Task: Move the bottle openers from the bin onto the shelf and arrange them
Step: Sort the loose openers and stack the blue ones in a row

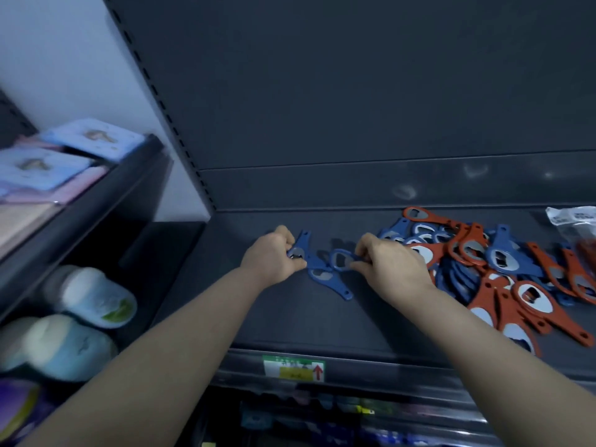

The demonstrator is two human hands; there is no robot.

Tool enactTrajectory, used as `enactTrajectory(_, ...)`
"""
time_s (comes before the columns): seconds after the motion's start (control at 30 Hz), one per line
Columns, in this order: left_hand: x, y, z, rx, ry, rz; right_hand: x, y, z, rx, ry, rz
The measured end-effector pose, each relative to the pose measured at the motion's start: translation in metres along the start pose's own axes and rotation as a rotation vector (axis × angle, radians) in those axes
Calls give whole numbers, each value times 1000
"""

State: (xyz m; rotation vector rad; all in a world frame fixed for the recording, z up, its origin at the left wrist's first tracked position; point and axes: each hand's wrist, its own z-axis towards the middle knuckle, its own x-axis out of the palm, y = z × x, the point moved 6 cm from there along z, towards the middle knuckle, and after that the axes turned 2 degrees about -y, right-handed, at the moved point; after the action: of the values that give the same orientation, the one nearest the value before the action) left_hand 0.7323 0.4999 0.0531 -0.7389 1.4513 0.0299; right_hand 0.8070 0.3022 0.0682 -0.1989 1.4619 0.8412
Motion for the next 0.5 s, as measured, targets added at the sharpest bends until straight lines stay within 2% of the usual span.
enactTrajectory(0.1, -9, 21, 10, -31, 41, 4, 7, 14, 8, 27, -4, 60)
enactTrajectory(0.23, -14, 40, 21, 68, 55, -10, 16, 33, 21, 33, -3, 88)
enactTrajectory(0.4, -13, 53, 40, 115, 23, -126, 30, 47, 38, 86, 4, 100)
enactTrajectory(0.5, -22, 61, 44, 138, -69, -244, 38, 58, 54, 116, 8, 134)
